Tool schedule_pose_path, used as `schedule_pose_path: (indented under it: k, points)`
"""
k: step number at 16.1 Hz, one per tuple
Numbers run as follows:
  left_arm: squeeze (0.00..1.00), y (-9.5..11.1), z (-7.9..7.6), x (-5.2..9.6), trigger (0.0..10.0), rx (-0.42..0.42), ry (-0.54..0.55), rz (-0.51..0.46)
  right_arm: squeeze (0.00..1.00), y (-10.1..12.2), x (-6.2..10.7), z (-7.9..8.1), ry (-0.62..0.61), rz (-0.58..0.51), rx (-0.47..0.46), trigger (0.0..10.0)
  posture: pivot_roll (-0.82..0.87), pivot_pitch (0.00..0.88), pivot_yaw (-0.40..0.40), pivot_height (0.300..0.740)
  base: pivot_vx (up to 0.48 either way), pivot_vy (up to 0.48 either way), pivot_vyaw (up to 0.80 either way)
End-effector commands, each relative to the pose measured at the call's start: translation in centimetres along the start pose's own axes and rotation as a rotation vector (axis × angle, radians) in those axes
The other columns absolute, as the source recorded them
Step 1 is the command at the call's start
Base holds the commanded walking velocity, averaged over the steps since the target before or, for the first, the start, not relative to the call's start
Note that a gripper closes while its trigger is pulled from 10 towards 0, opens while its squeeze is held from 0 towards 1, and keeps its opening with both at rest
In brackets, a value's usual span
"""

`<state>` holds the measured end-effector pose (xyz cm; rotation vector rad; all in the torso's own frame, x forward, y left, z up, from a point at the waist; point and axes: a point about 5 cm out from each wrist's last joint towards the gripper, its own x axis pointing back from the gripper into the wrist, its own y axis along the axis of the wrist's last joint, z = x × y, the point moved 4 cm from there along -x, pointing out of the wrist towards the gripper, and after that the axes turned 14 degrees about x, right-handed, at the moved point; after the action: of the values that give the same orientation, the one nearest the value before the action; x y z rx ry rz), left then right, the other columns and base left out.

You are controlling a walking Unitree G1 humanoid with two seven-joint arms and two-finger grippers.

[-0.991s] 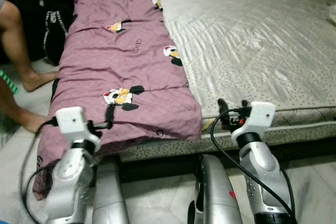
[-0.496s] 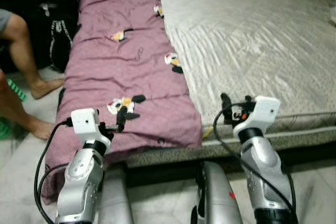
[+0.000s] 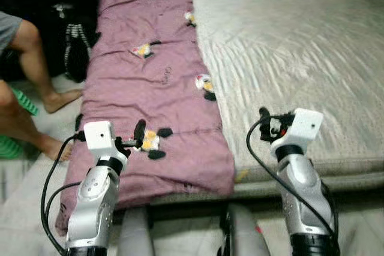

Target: Clean up the room

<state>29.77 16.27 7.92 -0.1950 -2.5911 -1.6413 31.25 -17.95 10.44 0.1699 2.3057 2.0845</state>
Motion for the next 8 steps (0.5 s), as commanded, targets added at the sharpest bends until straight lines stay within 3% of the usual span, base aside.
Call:
schedule_pose_path:
  k: [1,8]
  points:
    - [0.00,-0.3,0.4,0.0,10.0,-0.022,0.013,0.022,0.00,0.4,0.0,-0.2,-0.008,-0.013,-0.017,10.0,0.01,0.000,0.012,0.674,0.000,0.000,0.00]
    - [0.00,-0.6,0.8,-0.1,10.0,-0.049,0.047,0.047,0.00,0.8,-0.6,-1.5,-0.069,-0.017,0.009,10.0,0.01,0.000,0.011,0.740,0.000,0.000,0.00]
